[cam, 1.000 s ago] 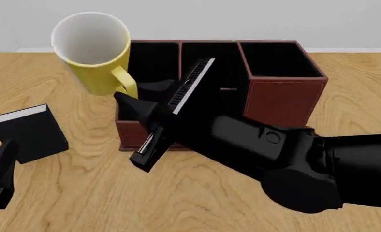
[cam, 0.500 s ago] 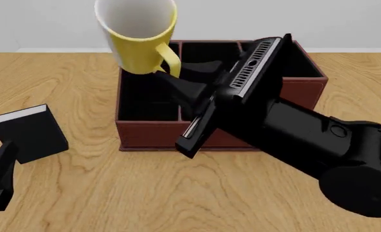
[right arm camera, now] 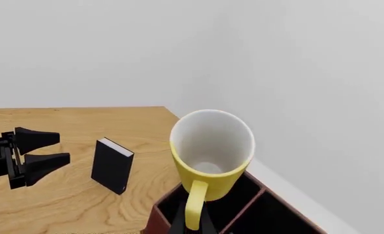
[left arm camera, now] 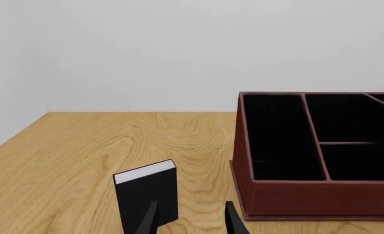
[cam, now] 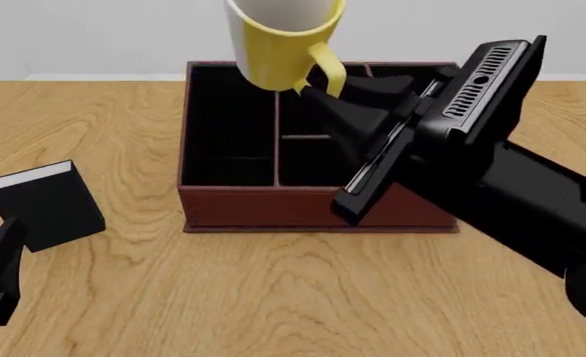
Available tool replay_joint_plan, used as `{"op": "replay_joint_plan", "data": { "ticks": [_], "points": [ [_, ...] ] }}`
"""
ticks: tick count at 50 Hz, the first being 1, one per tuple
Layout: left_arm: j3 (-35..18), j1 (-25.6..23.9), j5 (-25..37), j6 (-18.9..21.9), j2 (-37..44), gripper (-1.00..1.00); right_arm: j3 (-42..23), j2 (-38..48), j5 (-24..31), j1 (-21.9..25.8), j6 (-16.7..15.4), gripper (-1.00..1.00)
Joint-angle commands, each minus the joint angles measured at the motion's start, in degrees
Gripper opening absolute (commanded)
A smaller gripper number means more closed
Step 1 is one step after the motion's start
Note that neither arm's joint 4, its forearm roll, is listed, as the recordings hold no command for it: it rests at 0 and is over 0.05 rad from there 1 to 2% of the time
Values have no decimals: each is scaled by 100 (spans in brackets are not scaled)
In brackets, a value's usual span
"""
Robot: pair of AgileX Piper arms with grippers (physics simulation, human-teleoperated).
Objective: Pick up the yellow and white mug and place it to the right of the caddy.
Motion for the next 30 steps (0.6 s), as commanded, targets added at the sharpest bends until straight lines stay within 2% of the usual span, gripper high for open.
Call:
{"op": "replay_joint_plan", "data": {
  "ticks": [1,30],
  "points": [
    [-3,0,25,1,-19,100,130,-333,92,-260,-12,-100],
    [-3,-1,26,-2,-22,100,312,-827,312,-780,-119,-100]
  ]
}}
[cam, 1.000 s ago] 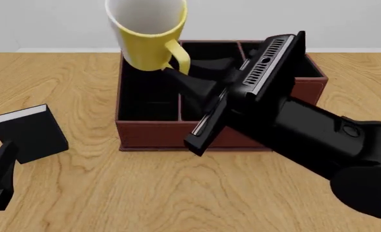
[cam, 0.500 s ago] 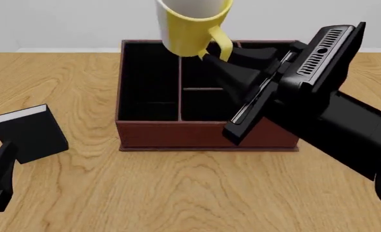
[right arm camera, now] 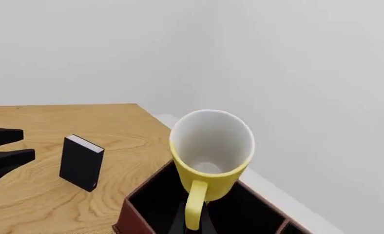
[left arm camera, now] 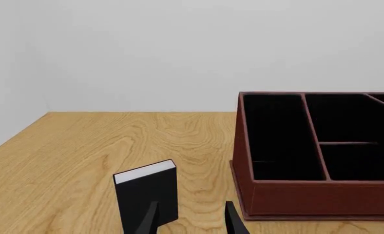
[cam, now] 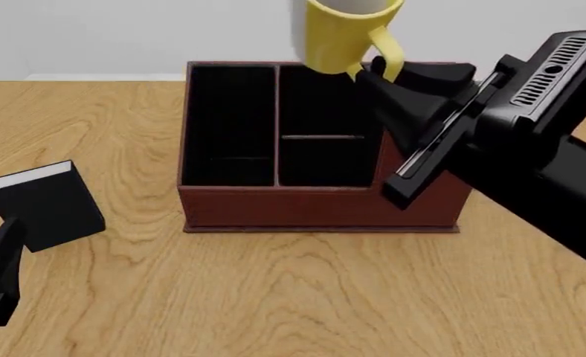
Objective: Pick up the yellow and white mug and place it to the right of the caddy.
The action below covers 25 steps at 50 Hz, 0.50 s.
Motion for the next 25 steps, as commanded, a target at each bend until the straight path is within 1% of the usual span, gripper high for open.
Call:
{"op": "replay_joint_plan", "data": {
  "ticks": [1,11,16,18,25],
  "points": [
    [0,-1,2,2,-2,100,46,-207,92,-209,37,-100],
    [0,0,1,1,0,100,116,-328,145,-336,9,-100],
    [0,1,3,-1,-4,100,129,-437,241,-557,48,-100],
    [0,-1,0,1,1,100,127,-500,300,-667,119,-100],
    [0,-2,1,1,1,100,210,-643,363,-886,110,-100]
  ]
}}
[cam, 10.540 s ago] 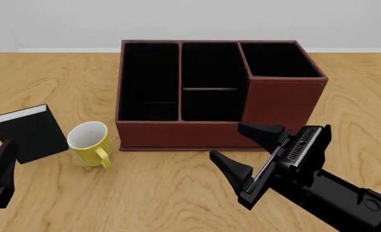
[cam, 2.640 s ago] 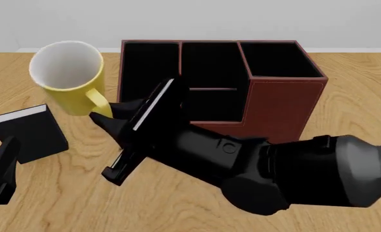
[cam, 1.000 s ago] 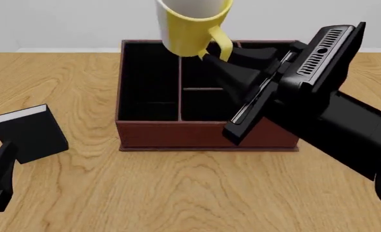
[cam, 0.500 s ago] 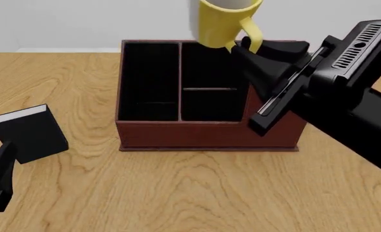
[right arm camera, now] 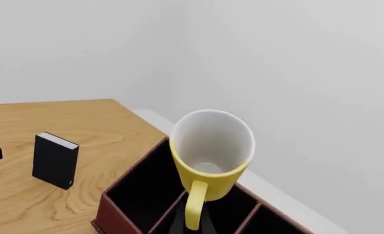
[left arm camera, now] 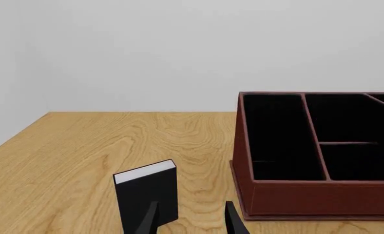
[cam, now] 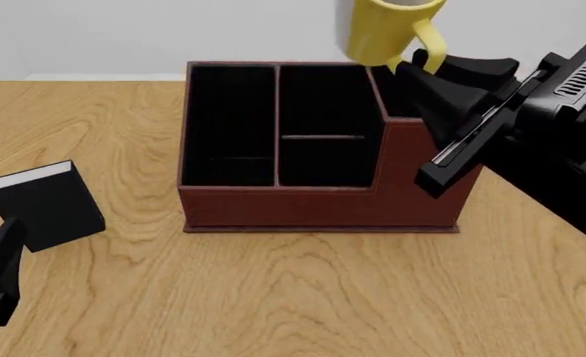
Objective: Pick up the yellow and white mug and place it to the right of the caddy.
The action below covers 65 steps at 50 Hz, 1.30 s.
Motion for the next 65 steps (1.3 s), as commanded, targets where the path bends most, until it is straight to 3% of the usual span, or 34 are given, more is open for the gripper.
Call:
{"op": "replay_joint_plan", "data": {
  "ticks": [1,65],
  "points": [
    [0,0,0,1,0,100,54,-241,138,-355,101,-100],
    [12,-2,-69,-3,58,100,67,-919,673,-1461,79,-100]
  ]
}}
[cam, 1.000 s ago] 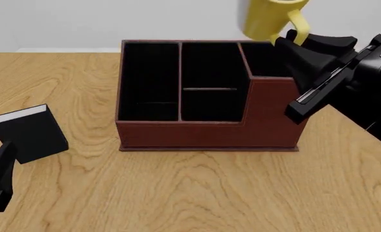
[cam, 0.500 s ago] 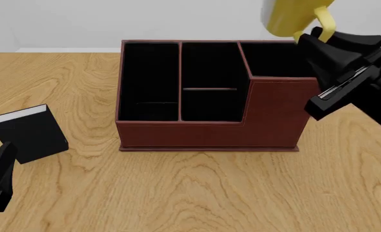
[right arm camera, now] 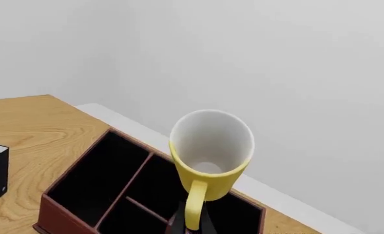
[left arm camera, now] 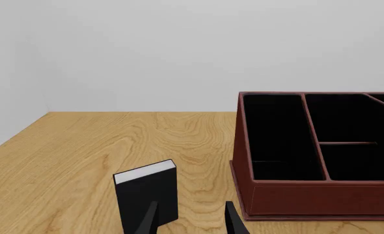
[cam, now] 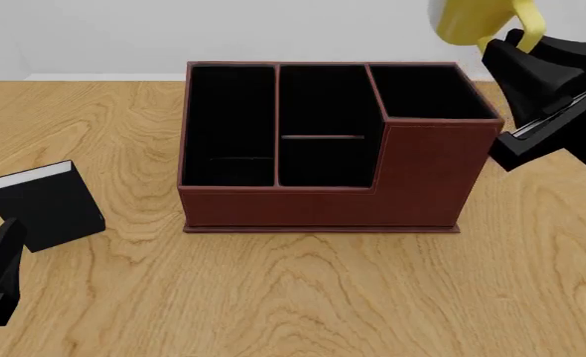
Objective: Pick up the yellow and white mug and place it to the right of the caddy.
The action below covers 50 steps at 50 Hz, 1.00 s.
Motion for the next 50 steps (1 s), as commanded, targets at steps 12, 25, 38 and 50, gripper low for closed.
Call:
{"op": "replay_joint_plan", "data": {
  "ticks": [12,25,38,50],
  "points": [
    [0,-1,19,1,-18,100,-129,-150,172,-333,62,-100],
    [-18,-2,72,1,-55,100,-57,-191,178,-706,54,-100],
    [-6,-1,13,2,-6,100,-29,-250,213,-1042,125,-100],
    [5,-1,-60,0,55,100,-58,-305,270,-1397,158,-100]
  ]
}}
